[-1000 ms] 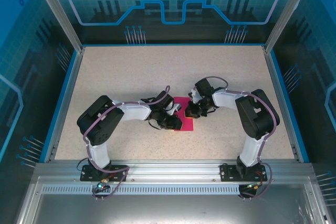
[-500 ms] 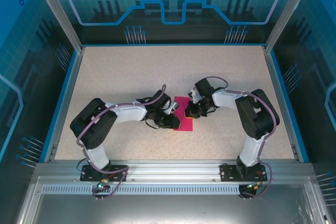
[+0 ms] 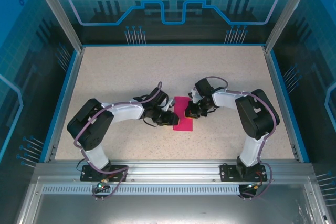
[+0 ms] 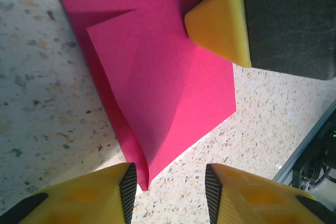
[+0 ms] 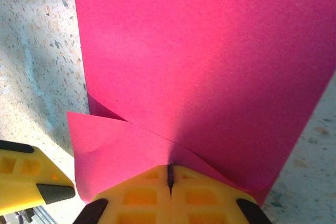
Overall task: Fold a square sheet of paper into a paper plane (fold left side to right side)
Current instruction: Fold the triangle a second time at the center of the table.
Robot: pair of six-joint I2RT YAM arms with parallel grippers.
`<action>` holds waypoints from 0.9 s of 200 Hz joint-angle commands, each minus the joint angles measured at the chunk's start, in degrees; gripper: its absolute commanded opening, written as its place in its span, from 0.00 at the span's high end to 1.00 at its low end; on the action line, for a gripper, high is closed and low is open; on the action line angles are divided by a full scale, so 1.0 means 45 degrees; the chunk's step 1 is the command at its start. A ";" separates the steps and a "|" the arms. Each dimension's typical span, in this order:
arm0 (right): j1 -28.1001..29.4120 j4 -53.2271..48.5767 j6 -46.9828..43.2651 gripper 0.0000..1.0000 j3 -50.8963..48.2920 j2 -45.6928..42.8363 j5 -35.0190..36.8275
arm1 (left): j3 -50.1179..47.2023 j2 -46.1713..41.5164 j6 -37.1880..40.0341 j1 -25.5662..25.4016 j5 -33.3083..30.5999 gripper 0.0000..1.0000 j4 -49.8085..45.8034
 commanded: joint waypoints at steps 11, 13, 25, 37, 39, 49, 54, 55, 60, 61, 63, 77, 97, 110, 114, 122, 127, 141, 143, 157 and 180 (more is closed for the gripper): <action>-0.0027 -0.0768 -0.0221 1.00 -0.0015 0.0448 0.0428 | 0.0269 0.0095 -0.0051 0.0050 0.1068 0.61 0.0454; -0.0027 -0.0765 -0.0222 1.00 -0.0011 0.0458 0.0427 | 0.0262 0.0105 -0.0047 0.0048 0.1163 0.61 0.0502; -0.0039 -0.0745 -0.0220 1.00 -0.0010 0.0473 0.0423 | 0.0259 0.0134 -0.0021 0.0033 0.1559 0.68 0.0764; -0.0025 -0.0754 -0.0219 1.00 0.0009 0.0469 0.0427 | 0.0331 0.0292 0.0017 0.0038 0.1817 0.75 0.0815; -0.0026 -0.0761 -0.0221 1.00 0.0010 0.0473 0.0432 | 0.0370 0.0330 0.0029 0.0030 0.1819 0.75 0.0792; -0.0024 -0.0764 -0.0237 1.00 0.0010 0.0470 0.0427 | 0.0482 0.0519 0.0096 0.0034 0.1838 0.80 0.0646; -0.0027 -0.0779 -0.0240 1.00 0.0000 0.0484 0.0432 | 0.0512 0.0594 0.0139 0.0039 0.1820 0.81 0.0597; -0.0027 -0.0781 -0.0241 1.00 0.0005 0.0486 0.0440 | 0.0522 0.0608 0.0134 0.0033 0.1810 0.81 0.0596; -0.0027 -0.0792 -0.0240 1.00 0.0010 0.0473 0.0441 | 0.0547 0.0680 0.0149 0.0038 0.1801 0.82 0.0598; -0.0027 -0.0797 -0.0241 1.00 0.0010 0.0480 0.0444 | 0.0550 0.0690 0.0140 0.0033 0.1801 0.83 0.0597; -0.0027 -0.0802 -0.0241 1.00 0.0000 0.0481 0.0446 | 0.0552 0.0698 0.0147 0.0039 0.1800 0.83 0.0606; -0.0027 -0.0822 -0.0261 1.00 0.0000 0.0475 0.0449 | 0.0567 0.0894 0.0164 0.0045 0.1822 0.84 0.0697; -0.0028 -0.0823 -0.0260 1.00 0.0031 0.0470 0.0454 | 0.0756 0.1299 0.0388 0.0035 0.1445 0.84 0.0264; -0.0017 -0.0871 -0.0278 1.00 0.0068 0.0470 0.0455 | 0.0825 0.1537 0.0408 0.0051 0.1074 0.84 0.0042; -0.0028 -0.0862 -0.0280 1.00 0.0069 0.0469 0.0447 | 0.0826 0.1574 0.0412 0.0064 0.0979 0.84 -0.0003; -0.0026 -0.0881 -0.0309 1.00 0.0061 0.0453 0.0447 | 0.0778 0.1657 0.0346 0.0047 0.0725 0.84 -0.0057; -0.0027 -0.0881 -0.0336 1.00 0.0068 0.0420 0.0456 | 0.0760 0.1691 0.0317 0.0047 0.0586 0.84 -0.0082; -0.0027 -0.0828 -0.0412 1.00 0.0015 0.0300 0.0464 | 0.0576 0.1716 0.0166 0.0067 0.0358 0.85 -0.0032; -0.0042 -0.0814 -0.0425 1.00 0.0011 0.0279 0.0451 | 0.0549 0.1716 0.0144 0.0067 0.0331 0.85 -0.0030; -0.0065 -0.0656 -0.0513 1.00 -0.0065 0.0041 0.0352 | 0.0318 0.1699 -0.0013 0.0100 0.0181 0.87 0.0094; -0.0073 -0.0287 -0.0812 1.00 -0.0205 -0.0639 -0.0222 | -0.0101 0.1739 -0.0241 0.0133 0.0251 0.89 0.0425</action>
